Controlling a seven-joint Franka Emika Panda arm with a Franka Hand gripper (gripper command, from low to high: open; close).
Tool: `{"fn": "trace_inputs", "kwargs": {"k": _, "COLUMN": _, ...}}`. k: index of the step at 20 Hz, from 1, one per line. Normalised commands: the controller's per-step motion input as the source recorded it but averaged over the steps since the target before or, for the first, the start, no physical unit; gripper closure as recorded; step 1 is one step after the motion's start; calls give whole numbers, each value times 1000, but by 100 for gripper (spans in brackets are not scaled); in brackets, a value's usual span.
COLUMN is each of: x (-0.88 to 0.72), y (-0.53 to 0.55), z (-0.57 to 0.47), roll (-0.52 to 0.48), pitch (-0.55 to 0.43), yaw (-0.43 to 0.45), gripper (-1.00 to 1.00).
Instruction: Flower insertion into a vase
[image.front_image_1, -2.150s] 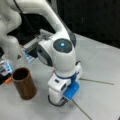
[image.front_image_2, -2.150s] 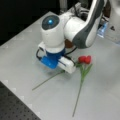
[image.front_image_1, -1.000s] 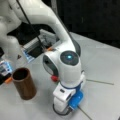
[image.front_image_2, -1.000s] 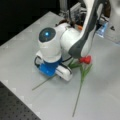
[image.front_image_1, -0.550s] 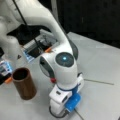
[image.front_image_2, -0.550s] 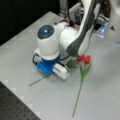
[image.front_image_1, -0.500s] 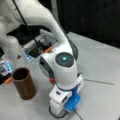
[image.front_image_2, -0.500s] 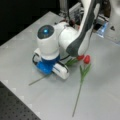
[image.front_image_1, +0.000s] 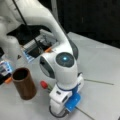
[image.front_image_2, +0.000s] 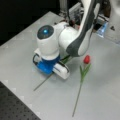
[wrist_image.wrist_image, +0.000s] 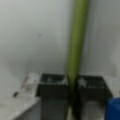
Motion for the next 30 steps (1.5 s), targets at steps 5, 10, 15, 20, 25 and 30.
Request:
{"fn": "trace_inputs", "kwargs": {"k": 5, "x": -73, "y": 120, "z": 566, "roll": 86, "pitch": 31, "yaw": -74, "gripper": 100}}
{"fn": "trace_inputs", "kwargs": {"k": 10, "x": -92, "y": 62, "z": 543, "roll": 65, "pitch": -61, "yaw": -97, "gripper": 100}}
{"fn": "trace_inputs", "kwargs": {"k": 15, "x": -110, "y": 64, "z": 310, "roll": 72, "pitch": -85, "yaw": -83, "gripper": 100}}
{"fn": "trace_inputs", "kwargs": {"k": 20, "x": -179, "y": 109, "z": 463, "roll": 47, "pitch": -62, "yaw": -63, "gripper": 100}}
{"fn": "trace_inputs", "kwargs": {"k": 25, "x": -199, "y": 139, "z": 385, "roll": 15, "pitch": -30, "yaw": -76, "gripper": 100}}
{"fn": "trace_inputs", "kwargs": {"k": 30, "x": -162, "y": 108, "z": 113, "roll": 7, "pitch": 32, "yaw": -41, "gripper": 100}}
